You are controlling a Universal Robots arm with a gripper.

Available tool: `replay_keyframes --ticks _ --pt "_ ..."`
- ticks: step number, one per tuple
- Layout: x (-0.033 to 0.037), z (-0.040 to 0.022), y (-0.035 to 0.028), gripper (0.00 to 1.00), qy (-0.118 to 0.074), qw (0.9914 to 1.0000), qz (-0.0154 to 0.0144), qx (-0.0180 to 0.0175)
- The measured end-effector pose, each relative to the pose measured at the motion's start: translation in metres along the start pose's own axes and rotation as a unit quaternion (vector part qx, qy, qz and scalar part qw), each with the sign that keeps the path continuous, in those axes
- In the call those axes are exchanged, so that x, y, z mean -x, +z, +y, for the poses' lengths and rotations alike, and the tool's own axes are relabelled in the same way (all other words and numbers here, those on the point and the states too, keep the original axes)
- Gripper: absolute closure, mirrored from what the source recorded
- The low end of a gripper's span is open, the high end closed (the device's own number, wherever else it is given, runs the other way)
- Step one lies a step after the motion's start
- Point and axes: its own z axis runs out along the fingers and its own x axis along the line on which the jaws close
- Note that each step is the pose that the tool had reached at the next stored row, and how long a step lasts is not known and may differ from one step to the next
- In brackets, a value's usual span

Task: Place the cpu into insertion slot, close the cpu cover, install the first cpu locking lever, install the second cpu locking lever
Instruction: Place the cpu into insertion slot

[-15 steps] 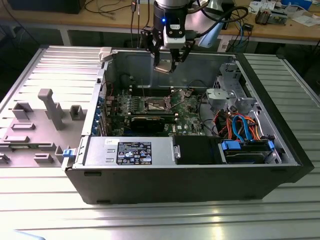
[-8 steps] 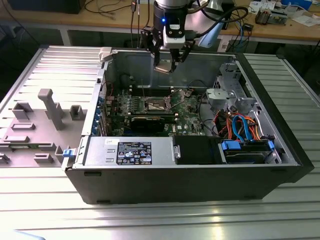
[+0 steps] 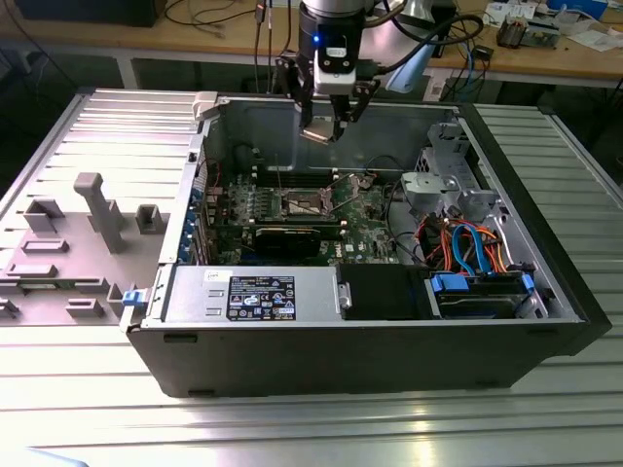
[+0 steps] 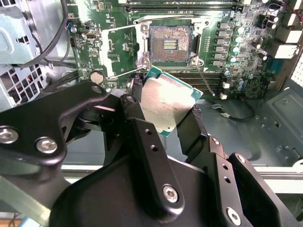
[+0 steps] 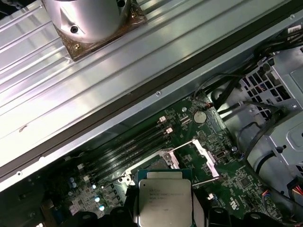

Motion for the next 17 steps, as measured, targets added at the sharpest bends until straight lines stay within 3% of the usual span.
replay_keyframes --ticks 9,17 --pt "0.0 0.0 0.0002 0.46 0.029 0.99959 -0.0025 0.0007" --pt "0.0 0.0 0.0002 0.46 0.03 0.99954 -0.0027 0.0008"
